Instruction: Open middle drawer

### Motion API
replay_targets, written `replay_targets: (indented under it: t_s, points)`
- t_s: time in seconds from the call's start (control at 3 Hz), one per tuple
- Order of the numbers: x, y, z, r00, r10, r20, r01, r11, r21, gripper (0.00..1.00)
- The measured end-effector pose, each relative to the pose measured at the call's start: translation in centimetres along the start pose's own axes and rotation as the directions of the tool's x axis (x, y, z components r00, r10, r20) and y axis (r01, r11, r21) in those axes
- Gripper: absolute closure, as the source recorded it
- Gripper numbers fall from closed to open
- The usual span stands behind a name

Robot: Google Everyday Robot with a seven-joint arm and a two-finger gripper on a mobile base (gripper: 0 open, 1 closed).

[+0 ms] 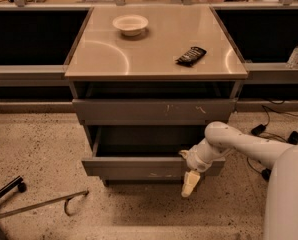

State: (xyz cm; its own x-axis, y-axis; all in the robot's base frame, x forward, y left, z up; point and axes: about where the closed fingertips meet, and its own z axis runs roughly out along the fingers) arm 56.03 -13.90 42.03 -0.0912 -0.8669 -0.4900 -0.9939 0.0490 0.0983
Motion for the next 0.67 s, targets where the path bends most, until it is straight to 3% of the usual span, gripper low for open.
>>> replay_targets:
  t_s: [0.33,0.67]
  points:
    - [0.67,1.33,1.29,1.000,0.017,0.008,-0.017,0.9991,-0.040,0.00]
    - [0.43,1.41,0.88,1.000,0.017,0.009,-0.017,0.9990,-0.041,0.00]
